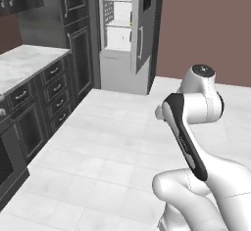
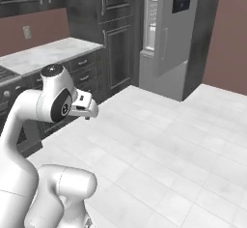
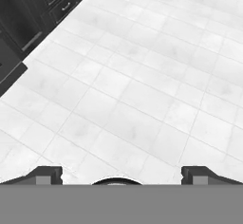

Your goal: Take the cheese, steak, and corn from the fridge and place them on the plate on the dining counter to create an appetizer plate.

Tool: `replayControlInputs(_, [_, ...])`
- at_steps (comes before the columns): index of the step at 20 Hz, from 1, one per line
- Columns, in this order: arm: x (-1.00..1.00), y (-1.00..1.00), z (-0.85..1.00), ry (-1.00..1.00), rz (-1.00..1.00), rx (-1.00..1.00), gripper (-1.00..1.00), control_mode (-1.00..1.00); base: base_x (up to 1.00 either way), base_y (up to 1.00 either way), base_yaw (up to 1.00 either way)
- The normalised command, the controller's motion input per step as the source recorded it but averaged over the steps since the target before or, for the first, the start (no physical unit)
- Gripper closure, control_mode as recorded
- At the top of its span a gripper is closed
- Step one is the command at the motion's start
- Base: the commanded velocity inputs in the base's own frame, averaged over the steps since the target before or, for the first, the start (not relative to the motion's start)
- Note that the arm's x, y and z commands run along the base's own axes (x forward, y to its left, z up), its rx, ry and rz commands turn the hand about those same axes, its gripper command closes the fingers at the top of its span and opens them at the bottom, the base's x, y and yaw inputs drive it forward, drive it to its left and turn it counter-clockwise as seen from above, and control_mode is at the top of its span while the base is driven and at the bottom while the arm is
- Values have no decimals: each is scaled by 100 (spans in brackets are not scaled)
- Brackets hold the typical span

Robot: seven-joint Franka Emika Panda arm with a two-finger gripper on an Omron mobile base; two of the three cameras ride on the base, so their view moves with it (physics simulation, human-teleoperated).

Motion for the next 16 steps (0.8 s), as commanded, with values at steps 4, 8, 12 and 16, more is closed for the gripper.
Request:
replayControlInputs(4, [0, 0, 0, 0, 0, 0, -100, 100, 95, 53, -23])
replayControlInputs(8, [0, 0, 0, 0, 0, 0, -100, 100, 96, 55, -24])
replayControlInputs(12, [0, 0, 0, 0, 0, 0, -100, 100, 97, 57, -26])
replayControlInputs(16, [0, 0, 0, 0, 0, 0, -100, 100, 96, 55, -26])
